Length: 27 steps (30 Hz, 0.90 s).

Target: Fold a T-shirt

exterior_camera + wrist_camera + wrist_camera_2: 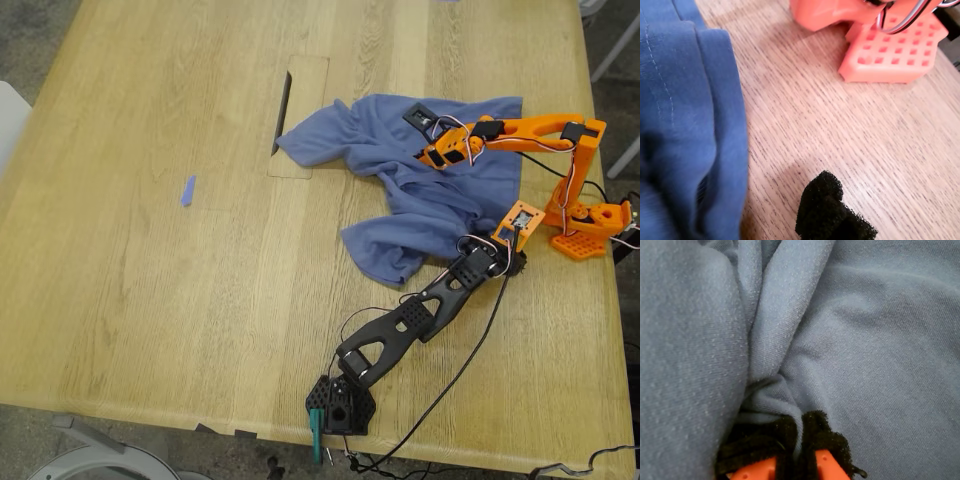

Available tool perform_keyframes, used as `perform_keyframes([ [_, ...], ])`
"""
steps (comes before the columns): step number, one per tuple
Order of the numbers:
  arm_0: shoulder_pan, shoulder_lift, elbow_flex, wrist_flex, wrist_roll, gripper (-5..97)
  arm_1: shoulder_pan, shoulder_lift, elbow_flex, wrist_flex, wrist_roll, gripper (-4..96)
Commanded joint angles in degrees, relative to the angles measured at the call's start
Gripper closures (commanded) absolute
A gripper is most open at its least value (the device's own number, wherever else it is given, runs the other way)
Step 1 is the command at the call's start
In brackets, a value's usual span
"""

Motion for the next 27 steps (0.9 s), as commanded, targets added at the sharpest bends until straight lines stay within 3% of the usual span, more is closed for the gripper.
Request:
perform_keyframes([
  [1, -3.52, 5.36, -2.29, -0.26, 0.44, 28, -0.88, 1.23, -3.6, 0.79, -0.53, 91.4],
  [20, -9.58, 2.11, 0.44, -6.5, 4.75, 25, -10.46, -0.09, -2.55, 2.55, 0.44, 91.4],
  [27, -10.37, 1.49, 0.44, 0.97, 3.16, 23, -11.16, 0.97, -0.97, 2.37, 0.62, 91.4],
])
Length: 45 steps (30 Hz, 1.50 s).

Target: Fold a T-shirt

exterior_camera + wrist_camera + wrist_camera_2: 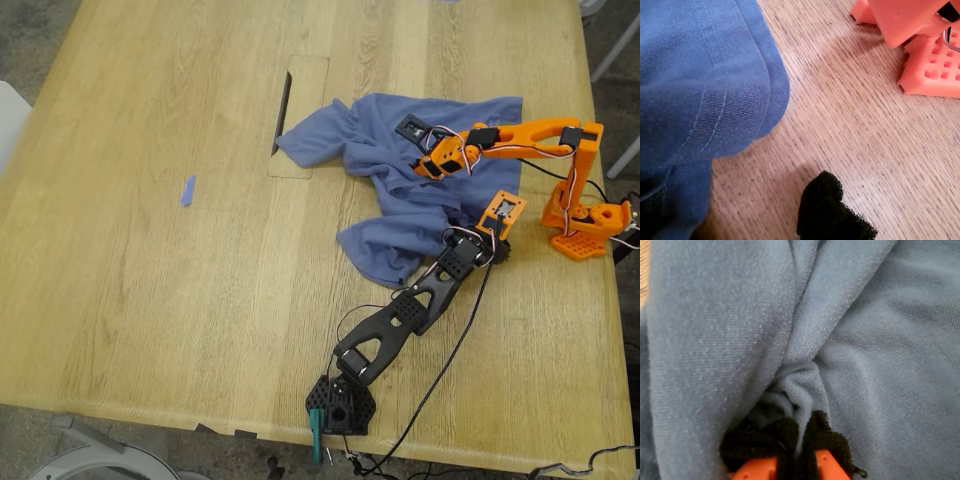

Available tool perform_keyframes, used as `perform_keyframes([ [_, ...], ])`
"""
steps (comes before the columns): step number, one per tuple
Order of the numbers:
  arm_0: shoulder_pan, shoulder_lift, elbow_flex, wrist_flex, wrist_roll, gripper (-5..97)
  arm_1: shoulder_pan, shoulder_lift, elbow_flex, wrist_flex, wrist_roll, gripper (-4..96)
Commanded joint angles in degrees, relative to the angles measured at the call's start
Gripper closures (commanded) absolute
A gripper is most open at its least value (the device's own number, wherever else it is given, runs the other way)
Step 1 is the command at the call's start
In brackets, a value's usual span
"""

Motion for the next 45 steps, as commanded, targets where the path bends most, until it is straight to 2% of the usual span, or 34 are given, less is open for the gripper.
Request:
perform_keyframes([
  [1, -5.19, 1.76, -0.7, 4.13, -0.26, 23, -2.02, 1.67, -0.26, 0.0, 0.35, 91.4],
  [5, -4.75, 0.44, -2.29, 9.32, -0.79, 25, -2.02, 2.46, -0.18, 0.18, 0.26, 91.4],
  [10, -3.6, 0.35, -3.25, 14.24, 0.79, 51, -1.93, 2.99, -0.18, 0.18, 0.26, 91.4],
  [14, -1.76, -0.09, -3.25, 16.79, 2.29, 57, -1.85, 3.08, -0.53, 0.26, 0.26, 91.4],
  [18, -0.44, -0.97, -3.25, 17.93, 4.57, 70, -1.85, 3.96, -0.44, 0.44, 0.26, 91.4],
  [31, -2.99, -3.69, -3.08, 17.05, 12.48, 83, -0.88, 7.03, 0.88, 1.32, 0.18, 91.4],
  [33, -3.34, -3.78, -2.99, 17.58, 11.87, 92, -0.79, 7.47, 0.88, 1.67, 0.18, 91.4],
  [39, -3.25, -2.02, -3.16, 20.83, 11.07, 92, -0.7, 10.55, 1.14, 2.81, 0.18, 91.4],
  [45, -5.27, 8.0, -3.16, 29.18, 8.53, 92, 0.0, 20.3, 7.12, 4.22, 0.26, 91.4],
])
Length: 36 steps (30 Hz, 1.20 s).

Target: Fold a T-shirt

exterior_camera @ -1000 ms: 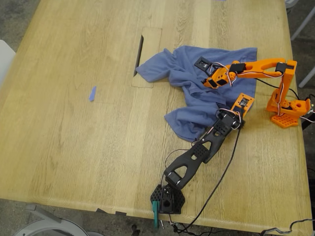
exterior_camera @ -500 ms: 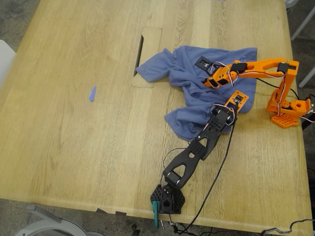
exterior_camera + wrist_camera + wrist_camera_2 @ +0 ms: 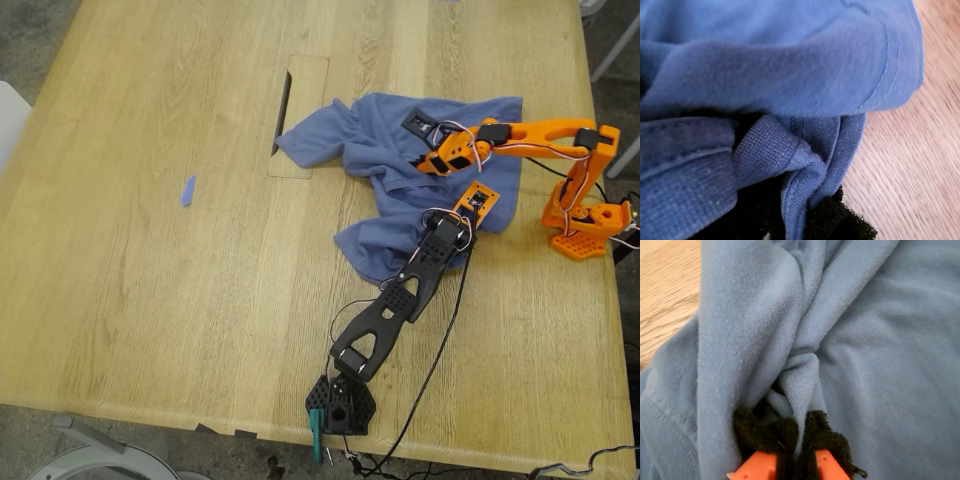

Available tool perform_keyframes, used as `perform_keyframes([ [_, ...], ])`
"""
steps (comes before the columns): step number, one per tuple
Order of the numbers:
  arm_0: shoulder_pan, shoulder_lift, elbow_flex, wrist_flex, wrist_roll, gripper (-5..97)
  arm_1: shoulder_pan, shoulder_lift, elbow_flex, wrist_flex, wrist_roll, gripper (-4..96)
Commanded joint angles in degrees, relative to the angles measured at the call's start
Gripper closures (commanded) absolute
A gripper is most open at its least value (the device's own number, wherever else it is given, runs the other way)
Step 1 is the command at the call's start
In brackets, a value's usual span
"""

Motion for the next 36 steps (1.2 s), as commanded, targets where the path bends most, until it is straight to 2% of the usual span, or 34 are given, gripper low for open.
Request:
perform_keyframes([
  [1, -1.76, 6.68, -1.85, 7.82, -1.67, 92, 0.44, 8.17, 2.37, 0.35, 0.18, 91.4],
  [5, -3.87, 14.59, -1.85, 13.89, -2.29, 92, 1.05, 15.29, 6.59, 0.53, 0.0, 91.4],
  [18, -11.78, 36.91, -0.18, 14.85, -2.11, 92, 1.05, 27.77, 7.03, -2.29, -0.79, 91.4],
  [36, -16.0, 77.7, 31.46, 14.77, -0.35, 92, -0.7, 39.55, 2.99, -11.07, -1.76, 91.4],
])
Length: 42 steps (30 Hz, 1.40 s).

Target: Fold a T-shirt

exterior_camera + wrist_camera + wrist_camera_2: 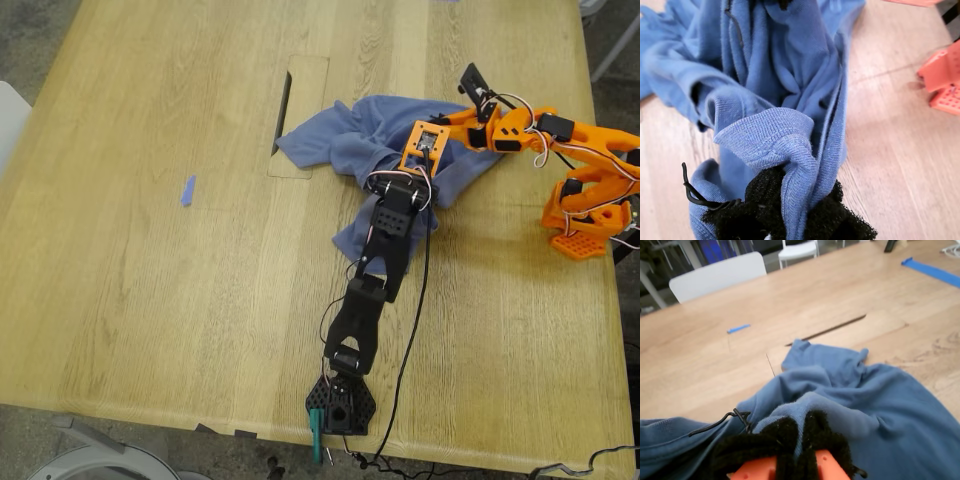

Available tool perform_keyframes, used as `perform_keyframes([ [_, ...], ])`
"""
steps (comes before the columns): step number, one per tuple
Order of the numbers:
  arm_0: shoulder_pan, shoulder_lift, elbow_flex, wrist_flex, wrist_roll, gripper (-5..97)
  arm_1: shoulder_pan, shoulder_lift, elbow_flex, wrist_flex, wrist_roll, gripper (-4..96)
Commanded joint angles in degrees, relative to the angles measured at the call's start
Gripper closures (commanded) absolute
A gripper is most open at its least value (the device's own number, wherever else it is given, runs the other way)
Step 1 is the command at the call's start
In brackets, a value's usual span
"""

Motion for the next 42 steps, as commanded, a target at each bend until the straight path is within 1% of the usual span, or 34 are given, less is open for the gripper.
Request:
perform_keyframes([
  [1, -1.23, 15.29, 0.79, 0.79, 0.79, 92, -0.35, 2.9, -5.27, -4.39, -0.53, 91.4],
  [9, -5.98, 23.12, 0.79, 0.62, 2.55, 92, 0.79, 2.02, -7.91, -17.67, -2.02, 91.4],
  [18, -11.07, 29.71, 0.7, -0.7, 4.22, 92, 1.23, 5.8, -9.67, -19.95, -2.2, 91.4],
  [26, -11.34, 30.15, -2.99, -8.61, 4.75, 92, -0.62, 2.9, -16.08, -28.92, -3.69, 91.4],
  [32, -12.04, 30.76, -7.29, -13.89, 5.45, 92, -2.81, -2.02, -24.96, -34.1, -5.01, 91.4],
  [37, -14.94, 32.61, -7.73, -19.86, 5.54, 92, -4.13, -5.45, -31.46, -36.3, -6.68, 91.4],
  [42, -16.61, 34.72, -8.09, -24.43, 5.98, 92, -4.92, -5.8, -34.1, -37.0, -8.17, 91.4],
])
